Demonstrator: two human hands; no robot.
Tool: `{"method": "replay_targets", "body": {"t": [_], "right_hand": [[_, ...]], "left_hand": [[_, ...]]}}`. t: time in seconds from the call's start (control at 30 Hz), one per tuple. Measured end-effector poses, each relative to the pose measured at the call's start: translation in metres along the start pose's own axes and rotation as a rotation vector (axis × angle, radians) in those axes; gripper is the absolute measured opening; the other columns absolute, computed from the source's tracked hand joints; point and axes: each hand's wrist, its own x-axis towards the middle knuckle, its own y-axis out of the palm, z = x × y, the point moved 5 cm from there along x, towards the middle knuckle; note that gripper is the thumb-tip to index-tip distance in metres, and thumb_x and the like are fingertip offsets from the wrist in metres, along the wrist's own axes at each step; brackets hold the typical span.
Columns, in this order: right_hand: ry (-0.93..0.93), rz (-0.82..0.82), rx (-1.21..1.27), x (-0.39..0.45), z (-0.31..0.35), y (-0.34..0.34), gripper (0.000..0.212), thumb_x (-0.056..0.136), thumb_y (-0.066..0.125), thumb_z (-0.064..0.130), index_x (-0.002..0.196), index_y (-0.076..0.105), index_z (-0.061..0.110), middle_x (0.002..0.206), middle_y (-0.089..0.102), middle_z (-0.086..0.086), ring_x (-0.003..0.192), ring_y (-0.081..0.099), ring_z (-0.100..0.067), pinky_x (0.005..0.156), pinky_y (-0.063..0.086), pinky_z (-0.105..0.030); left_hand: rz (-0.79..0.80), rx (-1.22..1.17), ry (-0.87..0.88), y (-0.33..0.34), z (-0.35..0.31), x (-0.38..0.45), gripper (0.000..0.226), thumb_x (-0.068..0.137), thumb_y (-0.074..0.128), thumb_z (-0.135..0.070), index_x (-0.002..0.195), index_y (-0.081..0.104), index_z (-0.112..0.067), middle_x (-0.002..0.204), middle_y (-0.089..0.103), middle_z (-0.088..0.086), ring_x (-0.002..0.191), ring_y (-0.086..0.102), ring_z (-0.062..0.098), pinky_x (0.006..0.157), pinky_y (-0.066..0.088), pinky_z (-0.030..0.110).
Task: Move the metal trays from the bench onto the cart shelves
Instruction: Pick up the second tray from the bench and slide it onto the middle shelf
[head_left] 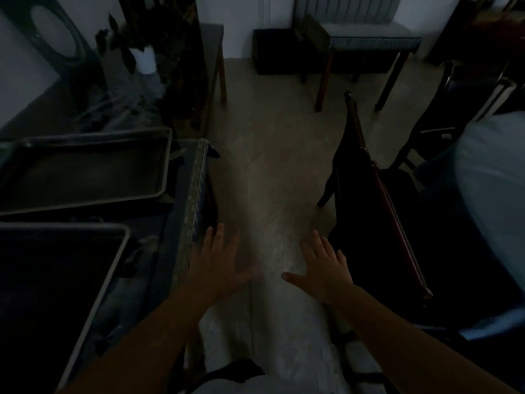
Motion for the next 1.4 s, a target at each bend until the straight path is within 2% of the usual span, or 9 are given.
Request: {"method": "replay_targets", "body": {"t": [0.13,0.27,0.47,0.77,0.93,1.1,1.2,1.27,1.4], "right_hand": [[0.033,-0.02,0.005,0.074,-0.001,-0.024,0.117,0.055,0.014,0.1,0.151,0.001,0.035,0.163,-0.015,0.001,0.15,-0.007,-0.024,0.116,0.006,-0.055],[0.053,-0.013,0.002,0.151,-0.011,-0.039,0.117,0.055,0.015,0.099,0.152,0.003,0.035,0.164,-0.012,0.002,0.15,-0.006,-0.022,0.116,0.008,-0.054],[0.01,0.039,0.038,0.292,-0.036,-0.053,0.114,0.056,0.02,0.097,0.152,0.003,0.036,0.164,-0.012,0.003,0.15,-0.005,-0.021,0.117,0.01,-0.054],[-0.168,0.164,-0.065,0.469,-0.046,-0.119,0.106,0.071,0.038,0.087,0.153,-0.002,0.033,0.164,-0.013,-0.001,0.15,-0.003,-0.025,0.117,0.012,-0.056],[-0.387,0.203,-0.122,0.545,0.032,-0.119,0.107,0.069,0.034,0.087,0.154,0.0,0.032,0.164,-0.011,-0.003,0.15,-0.002,-0.028,0.117,0.009,-0.058],[-0.647,0.296,-0.136,0.592,0.168,-0.101,0.115,0.062,0.026,0.093,0.154,0.002,0.029,0.164,-0.006,-0.007,0.15,0.001,-0.029,0.115,0.005,-0.058],[-0.871,0.338,-0.169,0.6,0.251,-0.092,0.113,0.066,0.03,0.093,0.154,0.003,0.028,0.164,-0.008,-0.007,0.149,0.0,-0.029,0.116,0.007,-0.055],[-1.008,0.355,-0.203,0.601,0.302,-0.088,0.109,0.072,0.038,0.088,0.155,0.004,0.026,0.163,-0.013,-0.006,0.149,-0.003,-0.029,0.116,0.006,-0.054],[-1.201,0.316,-0.328,0.597,0.381,-0.084,0.107,0.071,0.032,0.089,0.154,0.009,0.027,0.164,-0.003,-0.004,0.149,0.003,-0.025,0.116,0.015,-0.054]], "left_hand": [[0.059,0.003,-0.006,-0.034,0.011,0.075,0.111,0.069,0.025,-0.095,0.158,-0.001,-0.033,0.165,-0.019,0.005,0.151,-0.017,0.03,0.118,0.004,0.059],[0.053,0.007,-0.009,-0.053,0.011,0.153,0.124,0.053,0.007,-0.096,0.158,-0.002,-0.03,0.166,-0.014,0.007,0.151,-0.016,0.03,0.119,0.008,0.062],[0.019,0.034,-0.06,-0.061,0.004,0.292,0.131,0.048,-0.009,-0.101,0.157,0.002,-0.029,0.166,-0.014,0.007,0.151,-0.019,0.028,0.117,0.002,0.061],[0.006,-0.021,-0.197,-0.096,0.01,0.422,0.11,0.069,0.013,-0.093,0.157,0.0,-0.029,0.167,-0.008,0.006,0.152,-0.008,0.029,0.117,0.006,0.062],[0.011,-0.114,-0.387,-0.102,0.076,0.442,0.109,0.069,0.015,-0.095,0.156,-0.01,-0.034,0.167,-0.012,0.007,0.152,-0.008,0.03,0.118,0.006,0.059],[-0.009,-0.124,-0.66,-0.104,0.171,0.413,0.11,0.066,0.006,-0.094,0.157,0.001,-0.032,0.167,-0.003,0.009,0.152,-0.004,0.031,0.118,0.01,0.059],[0.022,-0.16,-0.825,-0.095,0.224,0.373,0.105,0.075,0.014,-0.091,0.158,0.0,-0.028,0.167,-0.009,0.007,0.152,-0.008,0.03,0.118,0.01,0.057],[0.002,-0.209,-0.943,-0.087,0.245,0.349,0.102,0.078,0.015,-0.089,0.158,-0.002,-0.028,0.167,-0.006,0.004,0.153,-0.002,0.029,0.119,0.013,0.054],[-0.031,-0.411,-1.137,-0.064,0.251,0.325,0.093,0.087,0.028,-0.08,0.158,0.003,-0.026,0.166,0.014,0.005,0.148,0.021,0.03,0.116,0.027,0.048]]}}
